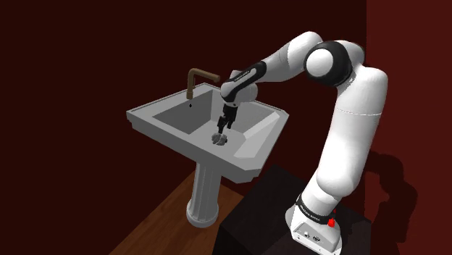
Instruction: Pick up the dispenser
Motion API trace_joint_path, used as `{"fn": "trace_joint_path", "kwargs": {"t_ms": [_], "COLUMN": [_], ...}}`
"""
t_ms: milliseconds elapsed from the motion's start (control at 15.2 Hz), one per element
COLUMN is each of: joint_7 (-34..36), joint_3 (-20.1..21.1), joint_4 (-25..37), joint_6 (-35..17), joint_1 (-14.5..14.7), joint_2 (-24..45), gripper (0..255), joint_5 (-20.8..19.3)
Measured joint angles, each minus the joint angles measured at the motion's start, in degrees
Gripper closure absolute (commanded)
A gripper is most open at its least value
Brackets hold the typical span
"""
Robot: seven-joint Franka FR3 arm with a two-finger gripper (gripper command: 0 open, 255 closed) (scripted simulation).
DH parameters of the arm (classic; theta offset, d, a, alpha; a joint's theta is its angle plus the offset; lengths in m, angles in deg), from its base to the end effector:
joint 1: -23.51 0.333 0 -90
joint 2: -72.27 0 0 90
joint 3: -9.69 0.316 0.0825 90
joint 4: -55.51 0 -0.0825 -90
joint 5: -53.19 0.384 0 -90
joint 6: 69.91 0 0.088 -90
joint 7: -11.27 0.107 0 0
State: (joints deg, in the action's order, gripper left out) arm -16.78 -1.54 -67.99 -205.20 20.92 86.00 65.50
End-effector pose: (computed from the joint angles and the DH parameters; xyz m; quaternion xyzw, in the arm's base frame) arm 0.5458 -0.1305 0.2872 -0.9974 -0.0490 -0.0062 0.0525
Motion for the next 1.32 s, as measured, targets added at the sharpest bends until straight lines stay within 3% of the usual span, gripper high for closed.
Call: {"fn": "trace_joint_path", "kwargs": {"t_ms": [330,792,858,1320], "joint_7": [-3.4,-5.2,-5.2,-5.3], "joint_3": [1.3,2.4,2.4,2.5], "joint_4": [8.4,8.9,8.9,9.0], "joint_6": [-1.8,-5.6,-5.8,-6.0], "joint_1": [-2.0,-2.8,-2.9,-2.9], "joint_2": [9.8,14.2,14.5,14.6], "gripper": [0,0,255,255], "joint_5": [3.9,5.8,5.9,5.9]}}
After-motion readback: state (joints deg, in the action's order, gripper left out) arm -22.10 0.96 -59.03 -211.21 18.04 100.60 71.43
